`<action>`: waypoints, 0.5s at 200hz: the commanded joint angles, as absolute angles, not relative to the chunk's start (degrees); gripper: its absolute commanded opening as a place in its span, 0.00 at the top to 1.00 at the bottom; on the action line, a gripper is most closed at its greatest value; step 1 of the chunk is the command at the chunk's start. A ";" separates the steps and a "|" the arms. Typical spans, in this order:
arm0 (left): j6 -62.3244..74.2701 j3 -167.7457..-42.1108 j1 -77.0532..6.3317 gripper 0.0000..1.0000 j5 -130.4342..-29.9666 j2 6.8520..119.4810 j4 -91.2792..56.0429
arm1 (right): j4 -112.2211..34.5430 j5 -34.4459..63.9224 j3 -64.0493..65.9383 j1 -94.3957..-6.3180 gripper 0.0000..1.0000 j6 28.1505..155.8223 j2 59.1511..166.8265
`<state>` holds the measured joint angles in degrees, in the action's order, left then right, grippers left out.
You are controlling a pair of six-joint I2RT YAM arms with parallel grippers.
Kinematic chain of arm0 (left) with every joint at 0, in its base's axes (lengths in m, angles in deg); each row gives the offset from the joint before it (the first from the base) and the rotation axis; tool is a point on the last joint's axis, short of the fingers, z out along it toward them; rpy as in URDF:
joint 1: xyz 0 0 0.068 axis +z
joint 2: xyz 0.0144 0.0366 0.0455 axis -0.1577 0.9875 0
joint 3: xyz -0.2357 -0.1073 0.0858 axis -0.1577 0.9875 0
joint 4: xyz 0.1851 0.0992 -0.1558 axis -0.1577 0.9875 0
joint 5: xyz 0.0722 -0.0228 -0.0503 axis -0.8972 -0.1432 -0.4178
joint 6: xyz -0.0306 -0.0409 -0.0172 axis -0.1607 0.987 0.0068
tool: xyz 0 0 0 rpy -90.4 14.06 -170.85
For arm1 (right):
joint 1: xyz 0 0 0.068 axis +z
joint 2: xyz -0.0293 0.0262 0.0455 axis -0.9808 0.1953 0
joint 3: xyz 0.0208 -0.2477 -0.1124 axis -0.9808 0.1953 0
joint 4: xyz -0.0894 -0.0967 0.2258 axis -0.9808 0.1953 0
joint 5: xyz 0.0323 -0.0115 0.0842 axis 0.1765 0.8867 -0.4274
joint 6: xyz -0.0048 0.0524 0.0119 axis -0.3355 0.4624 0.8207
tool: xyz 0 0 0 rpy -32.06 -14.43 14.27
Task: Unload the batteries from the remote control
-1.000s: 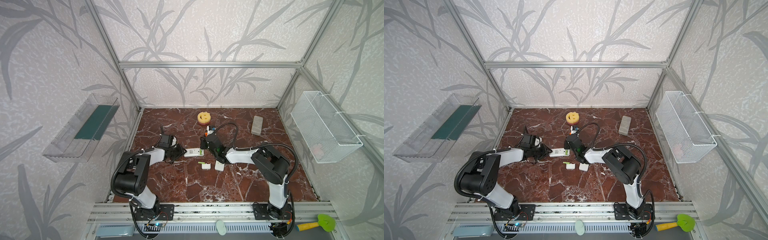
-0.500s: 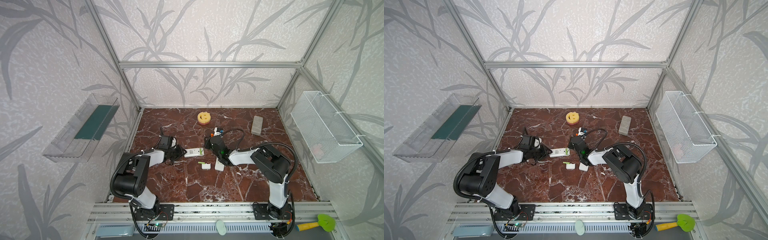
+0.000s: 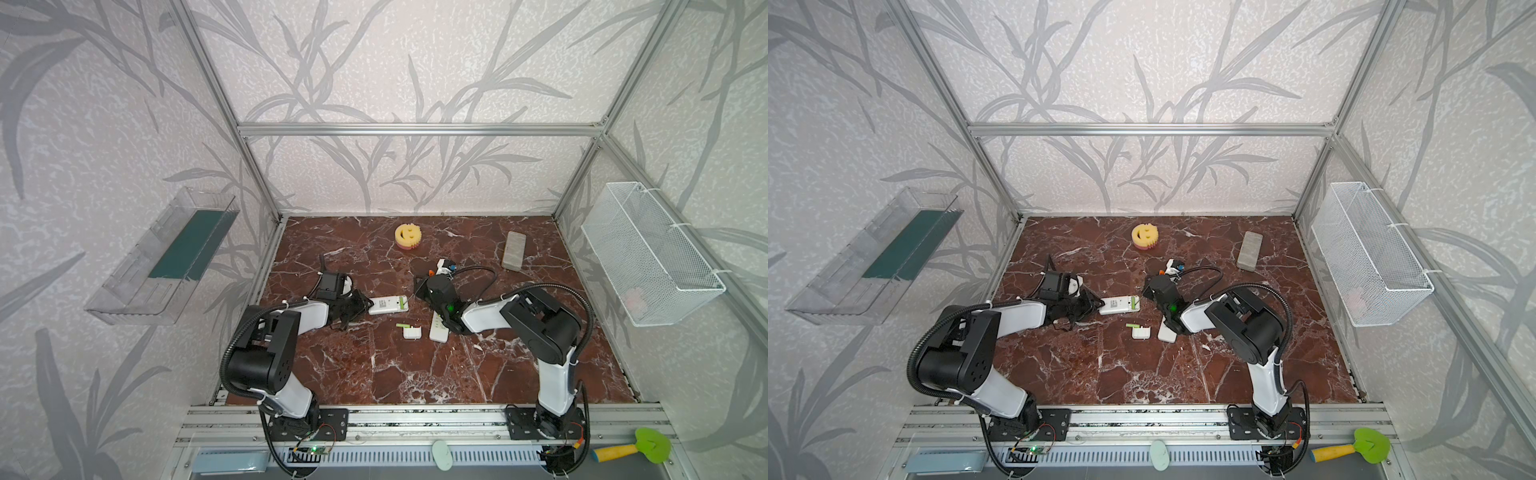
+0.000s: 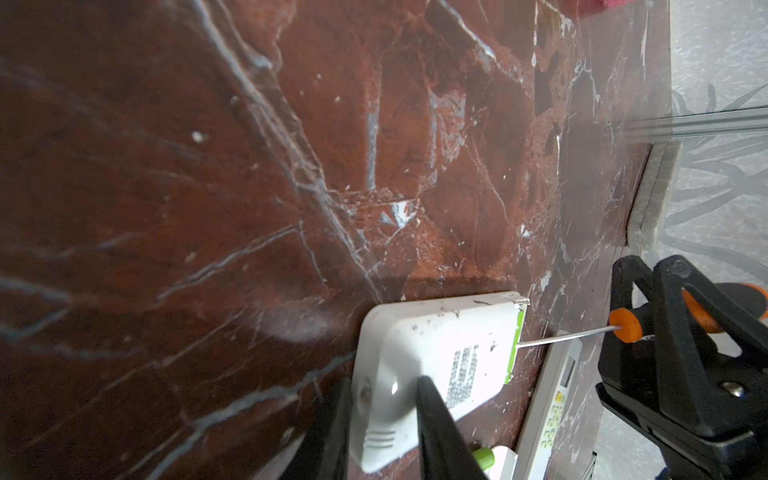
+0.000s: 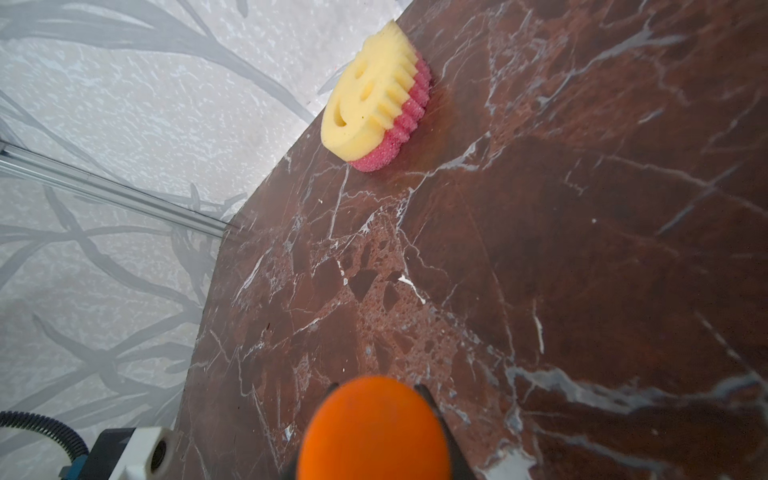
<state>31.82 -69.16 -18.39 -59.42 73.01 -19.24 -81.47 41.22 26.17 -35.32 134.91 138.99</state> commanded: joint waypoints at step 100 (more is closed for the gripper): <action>33.40 -65.59 -19.18 0.71 -59.34 75.91 -15.02 | -88.90 40.44 28.16 -36.28 1.00 144.69 145.97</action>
